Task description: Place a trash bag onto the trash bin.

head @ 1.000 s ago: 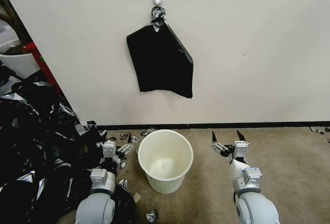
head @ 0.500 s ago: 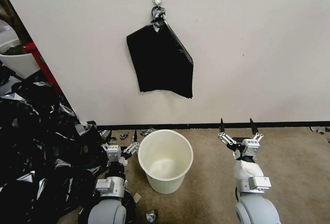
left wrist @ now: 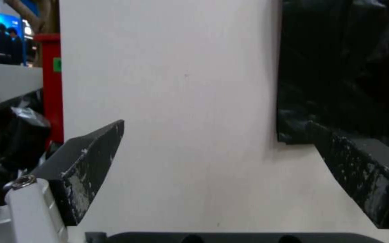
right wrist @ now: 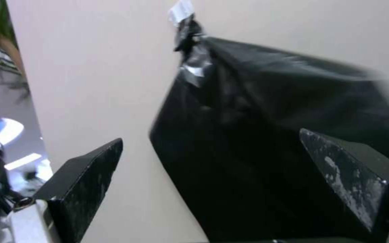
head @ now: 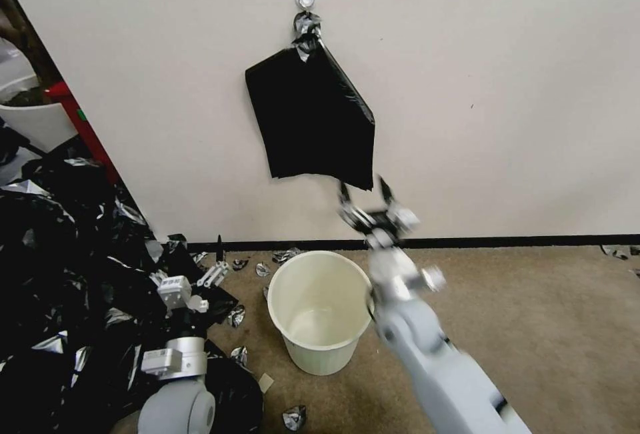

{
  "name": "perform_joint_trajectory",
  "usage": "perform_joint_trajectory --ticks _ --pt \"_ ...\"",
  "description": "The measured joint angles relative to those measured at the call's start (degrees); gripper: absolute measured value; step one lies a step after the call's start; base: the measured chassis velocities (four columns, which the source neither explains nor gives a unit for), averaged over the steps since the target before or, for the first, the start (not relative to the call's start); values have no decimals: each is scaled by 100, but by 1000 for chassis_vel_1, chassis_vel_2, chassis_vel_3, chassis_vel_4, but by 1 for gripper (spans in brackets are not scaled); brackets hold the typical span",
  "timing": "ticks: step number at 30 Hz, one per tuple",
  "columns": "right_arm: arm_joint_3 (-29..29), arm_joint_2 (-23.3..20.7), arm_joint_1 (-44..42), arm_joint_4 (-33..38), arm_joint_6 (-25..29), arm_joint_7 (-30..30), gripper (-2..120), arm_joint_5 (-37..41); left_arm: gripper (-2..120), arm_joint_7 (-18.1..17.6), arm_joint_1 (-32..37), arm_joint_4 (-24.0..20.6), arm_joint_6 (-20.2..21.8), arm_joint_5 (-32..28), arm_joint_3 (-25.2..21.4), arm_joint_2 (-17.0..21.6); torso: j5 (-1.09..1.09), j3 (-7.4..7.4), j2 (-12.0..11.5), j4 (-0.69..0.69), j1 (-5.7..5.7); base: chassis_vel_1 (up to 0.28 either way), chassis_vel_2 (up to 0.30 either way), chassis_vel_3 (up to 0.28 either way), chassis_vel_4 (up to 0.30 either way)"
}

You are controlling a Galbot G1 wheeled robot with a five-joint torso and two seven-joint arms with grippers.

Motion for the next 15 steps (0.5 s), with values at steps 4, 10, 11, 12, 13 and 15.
perform_joint_trajectory --ticks 4,10,11,12,13,15 --pt "-181 150 642 -503 -24 -76 100 269 100 8 69 -37 -8 59 -40 -23 -1 1 0 0 0 0 0 0 0" --pt "-385 496 1899 -1502 -112 -248 100 784 100 17 126 -132 -18 124 -232 -3 0 0 0 0 0 0 0 0 0" --pt "-376 607 2188 -1663 -167 -274 100 952 100 19 134 -132 -30 139 -290 16 0 0 0 0 0 0 0 0 0" --pt "-362 648 2289 -1720 -183 -273 100 1015 100 19 136 -132 -33 140 -305 23 0 0 0 -1 0 0 0 0 0" --pt "-341 703 2434 -1809 -198 -269 100 1090 100 20 130 -128 -34 142 -316 31 1 0 0 -1 0 0 0 0 0" --pt "-343 739 2555 -1881 -209 -259 100 1172 100 21 118 -113 -35 144 -318 34 1 0 0 -2 0 0 0 0 0"
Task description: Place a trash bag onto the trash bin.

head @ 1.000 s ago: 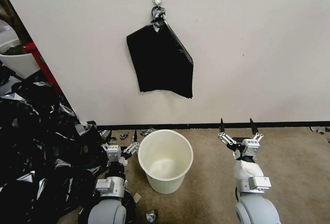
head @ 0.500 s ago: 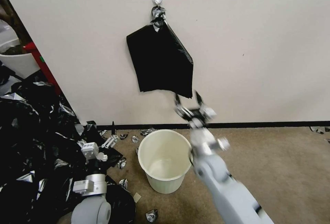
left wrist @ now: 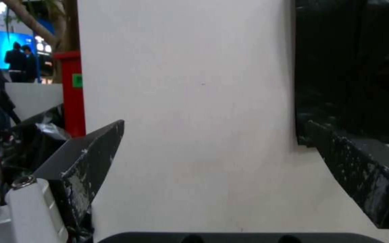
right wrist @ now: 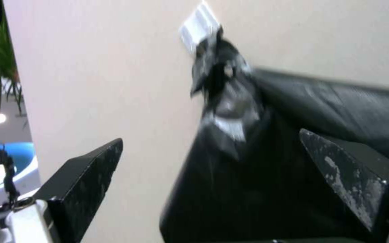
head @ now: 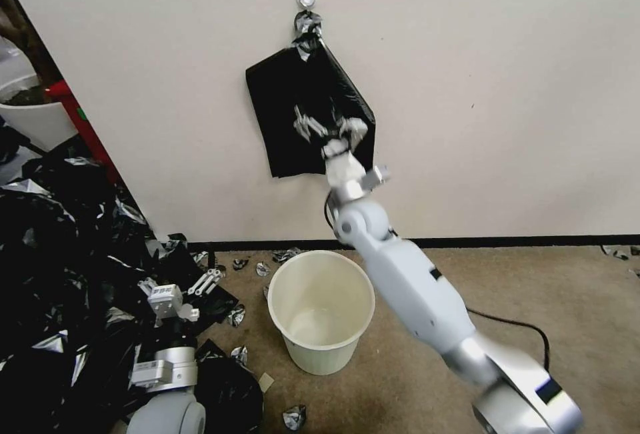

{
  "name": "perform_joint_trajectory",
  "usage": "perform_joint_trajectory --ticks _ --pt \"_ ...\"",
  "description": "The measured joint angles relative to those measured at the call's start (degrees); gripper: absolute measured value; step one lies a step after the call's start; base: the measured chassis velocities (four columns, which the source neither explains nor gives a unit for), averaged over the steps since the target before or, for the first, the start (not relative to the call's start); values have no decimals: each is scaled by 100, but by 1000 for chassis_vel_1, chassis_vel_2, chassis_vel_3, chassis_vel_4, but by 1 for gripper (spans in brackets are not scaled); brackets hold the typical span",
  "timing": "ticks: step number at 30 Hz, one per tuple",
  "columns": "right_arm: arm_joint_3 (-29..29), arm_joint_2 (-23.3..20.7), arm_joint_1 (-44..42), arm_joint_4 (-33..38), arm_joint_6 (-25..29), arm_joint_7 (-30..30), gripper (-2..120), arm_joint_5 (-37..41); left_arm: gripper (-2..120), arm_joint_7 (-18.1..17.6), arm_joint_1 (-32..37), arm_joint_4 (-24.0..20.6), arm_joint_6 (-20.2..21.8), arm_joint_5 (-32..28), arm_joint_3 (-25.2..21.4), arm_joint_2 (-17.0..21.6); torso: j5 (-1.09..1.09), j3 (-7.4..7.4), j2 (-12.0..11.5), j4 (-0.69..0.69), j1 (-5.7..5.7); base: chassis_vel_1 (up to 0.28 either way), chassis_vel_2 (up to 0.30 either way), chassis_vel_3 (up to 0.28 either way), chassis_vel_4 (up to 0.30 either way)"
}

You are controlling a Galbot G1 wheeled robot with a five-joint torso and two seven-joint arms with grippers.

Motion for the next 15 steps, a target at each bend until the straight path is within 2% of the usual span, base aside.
perform_joint_trajectory --ticks 9,15 --pt "-95 495 669 -823 -38 91 100 140 100 9 -27 71 -13 114 -53 12 -1 0 0 2 0 0 0 0 0" --pt "-112 564 840 -993 -53 165 100 304 100 9 5 -5 -42 93 -88 49 0 0 1 0 0 0 0 0 0"
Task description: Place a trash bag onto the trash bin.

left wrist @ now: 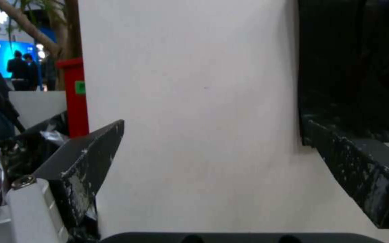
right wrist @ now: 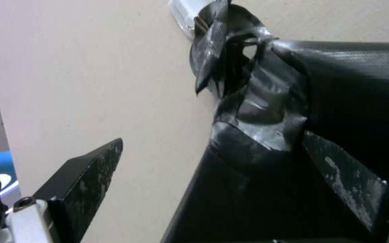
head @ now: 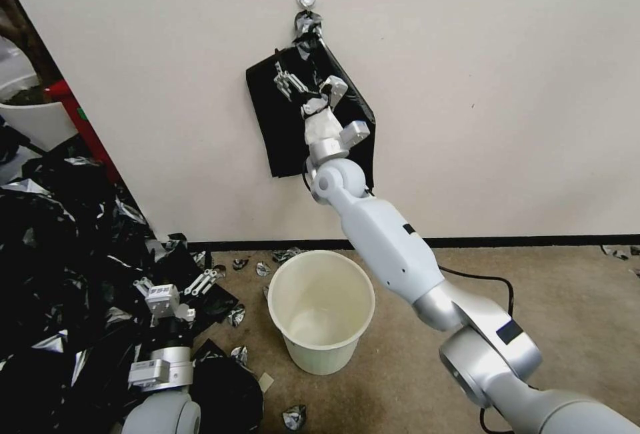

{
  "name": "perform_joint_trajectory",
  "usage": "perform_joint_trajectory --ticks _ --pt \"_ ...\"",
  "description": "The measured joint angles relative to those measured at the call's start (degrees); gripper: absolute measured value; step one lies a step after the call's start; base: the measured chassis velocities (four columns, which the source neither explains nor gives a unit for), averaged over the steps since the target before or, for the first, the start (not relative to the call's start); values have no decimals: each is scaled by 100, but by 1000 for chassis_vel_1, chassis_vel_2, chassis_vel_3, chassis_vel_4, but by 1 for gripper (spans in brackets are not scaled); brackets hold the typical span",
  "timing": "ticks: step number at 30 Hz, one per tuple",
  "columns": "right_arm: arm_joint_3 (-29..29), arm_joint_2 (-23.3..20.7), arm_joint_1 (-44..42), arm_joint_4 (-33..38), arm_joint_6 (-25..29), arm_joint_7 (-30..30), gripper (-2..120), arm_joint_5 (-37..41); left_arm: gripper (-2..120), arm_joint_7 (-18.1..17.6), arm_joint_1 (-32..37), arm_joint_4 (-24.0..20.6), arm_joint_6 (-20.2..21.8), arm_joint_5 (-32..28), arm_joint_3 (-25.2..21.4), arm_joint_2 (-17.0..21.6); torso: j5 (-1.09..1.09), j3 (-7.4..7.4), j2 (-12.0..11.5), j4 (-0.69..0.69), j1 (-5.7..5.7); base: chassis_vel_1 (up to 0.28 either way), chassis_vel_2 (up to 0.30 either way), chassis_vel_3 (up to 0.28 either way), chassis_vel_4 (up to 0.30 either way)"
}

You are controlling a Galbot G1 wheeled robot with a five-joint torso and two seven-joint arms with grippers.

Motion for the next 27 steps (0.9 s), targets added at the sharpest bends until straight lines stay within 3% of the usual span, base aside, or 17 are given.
perform_joint_trajectory --ticks 17,21,27 --pt "17 22 54 103 -7 120 98 -26 100 -22 -73 75 -10 -3 -23 71 0 0 1 0 0 0 0 0 0" --pt "62 64 56 91 -7 118 92 -10 100 -38 -63 63 -13 -2 -58 80 0 0 1 0 0 0 0 0 0" --pt "118 113 -27 102 -7 118 69 26 100 -69 -50 38 -17 8 -73 73 0 0 1 0 0 0 0 0 0"
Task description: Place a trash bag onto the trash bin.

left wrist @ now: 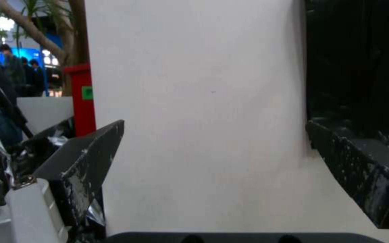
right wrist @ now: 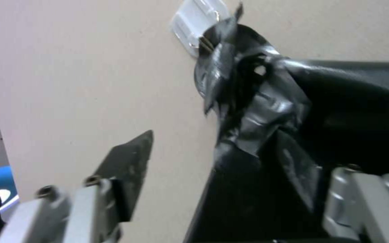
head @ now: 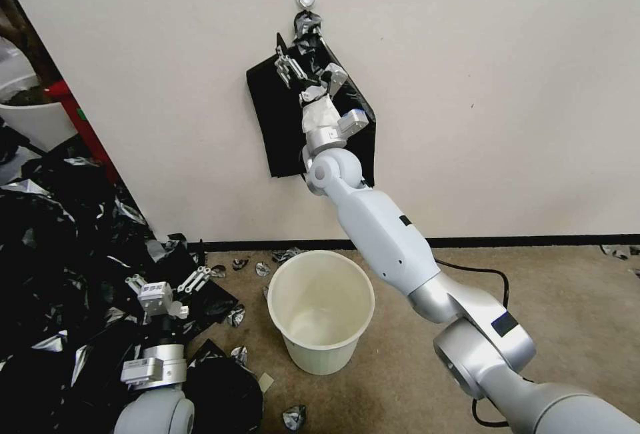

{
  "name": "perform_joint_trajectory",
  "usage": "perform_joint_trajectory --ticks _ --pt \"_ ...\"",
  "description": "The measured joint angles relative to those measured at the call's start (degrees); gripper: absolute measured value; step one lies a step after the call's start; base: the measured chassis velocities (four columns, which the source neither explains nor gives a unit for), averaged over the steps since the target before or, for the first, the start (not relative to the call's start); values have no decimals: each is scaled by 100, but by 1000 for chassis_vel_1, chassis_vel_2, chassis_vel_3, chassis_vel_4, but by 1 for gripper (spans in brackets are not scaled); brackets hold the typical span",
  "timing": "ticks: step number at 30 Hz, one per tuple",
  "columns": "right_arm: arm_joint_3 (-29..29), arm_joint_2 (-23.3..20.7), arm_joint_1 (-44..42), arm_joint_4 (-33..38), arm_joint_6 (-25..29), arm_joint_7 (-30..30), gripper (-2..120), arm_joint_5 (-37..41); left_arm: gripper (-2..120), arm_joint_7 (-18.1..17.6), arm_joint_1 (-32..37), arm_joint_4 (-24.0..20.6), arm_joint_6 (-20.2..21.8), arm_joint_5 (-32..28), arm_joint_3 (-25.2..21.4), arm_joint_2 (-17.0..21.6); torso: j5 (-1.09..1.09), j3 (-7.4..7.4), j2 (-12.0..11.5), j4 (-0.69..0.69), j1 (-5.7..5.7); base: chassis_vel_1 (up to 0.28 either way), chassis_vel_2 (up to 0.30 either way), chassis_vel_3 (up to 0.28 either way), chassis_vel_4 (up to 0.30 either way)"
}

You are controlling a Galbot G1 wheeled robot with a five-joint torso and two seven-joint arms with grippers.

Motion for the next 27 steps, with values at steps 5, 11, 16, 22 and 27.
perform_joint_trajectory --ticks 5,11,16,22,27 --pt "27 8 -67 22 -1 1 48 -6 100 -71 5 3 -4 41 16 -15 0 0 0 0 0 0 0 0 0" --pt "116 9 -61 -43 -1 7 28 -22 100 -96 8 26 -16 78 35 -32 0 0 0 0 0 0 0 0 0" --pt "184 10 -62 -57 4 7 12 -41 100 -114 1 66 -32 105 47 -42 0 0 0 0 0 0 0 0 0" --pt "261 4 -142 1 80 -3 0 -257 100 -187 -27 124 -40 180 110 -68 0 0 0 0 0 0 0 0 0" --pt "402 12 -162 -112 261 -205 0 -491 100 -232 -19 158 -93 224 121 -77 0 0 0 0 0 0 0 0 0"
